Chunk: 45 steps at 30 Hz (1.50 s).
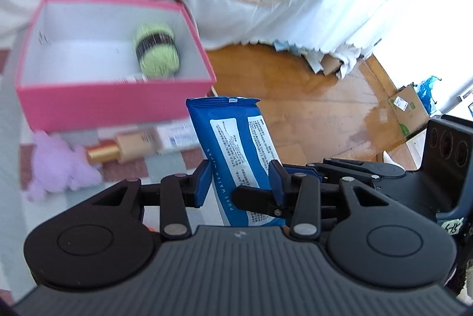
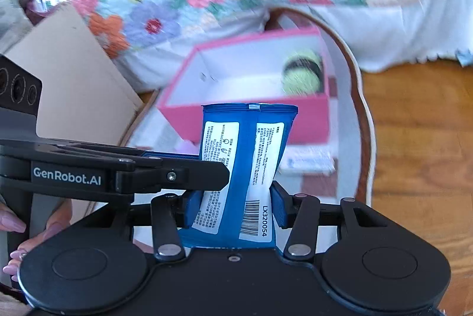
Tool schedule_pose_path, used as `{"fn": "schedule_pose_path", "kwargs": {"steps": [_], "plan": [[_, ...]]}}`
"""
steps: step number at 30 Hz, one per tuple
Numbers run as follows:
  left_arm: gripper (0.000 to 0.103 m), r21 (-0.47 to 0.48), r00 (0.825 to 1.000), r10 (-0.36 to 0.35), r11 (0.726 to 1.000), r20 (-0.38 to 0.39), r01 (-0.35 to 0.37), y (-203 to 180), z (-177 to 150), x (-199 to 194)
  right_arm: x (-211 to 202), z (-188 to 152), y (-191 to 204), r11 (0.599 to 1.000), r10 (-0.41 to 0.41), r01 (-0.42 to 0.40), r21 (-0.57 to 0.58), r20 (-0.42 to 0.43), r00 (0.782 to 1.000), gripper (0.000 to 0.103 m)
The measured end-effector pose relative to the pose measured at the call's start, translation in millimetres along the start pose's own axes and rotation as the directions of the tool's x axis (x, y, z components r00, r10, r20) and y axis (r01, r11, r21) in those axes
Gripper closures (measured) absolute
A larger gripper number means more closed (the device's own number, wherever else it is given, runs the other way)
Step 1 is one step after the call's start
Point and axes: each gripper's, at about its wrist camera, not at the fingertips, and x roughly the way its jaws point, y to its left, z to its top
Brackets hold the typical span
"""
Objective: Organize objects
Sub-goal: 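Carry the wet-wipe pack into the pink box and open the left tool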
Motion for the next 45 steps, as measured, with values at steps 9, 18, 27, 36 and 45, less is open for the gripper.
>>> {"fn": "schedule_pose_path", "kwargs": {"steps": [9,18,27,36,45], "plan": [[0.063,0.052,0.991,0.104,0.993,0.080,-0.108,-3.4,55.1,-60.3,-8.8,56.3,44.1,0.997,0.067,-0.063,-0.048,0.081,0.994,0.049],[0.063,0.051,0.977,0.197,0.978,0.083,-0.201,30.0,128.1,-44.9,34.4,128.6,52.6,0.994,0.101,-0.099,-0.042,0.073,0.992,0.049],[0.063,-0.032,0.977,0.211,0.977,0.028,-0.210,104.3,167.1,37.0,130.8,163.5,16.8,0.998,0.056,-0.056,-0.010,0.000,0.998,0.049],[0.063,-0.097,0.979,0.204,0.974,-0.026,-0.206,163.2,178.8,102.6,208.4,166.5,-11.2,1.000,0.001,-0.001,-0.017,-0.039,0.999,0.049],[0.063,-0.163,0.973,0.215,0.960,-0.082,-0.226,199.0,174.4,146.7,261.7,165.9,-15.8,0.993,-0.080,0.069,-0.098,-0.113,0.990,0.049]]}}
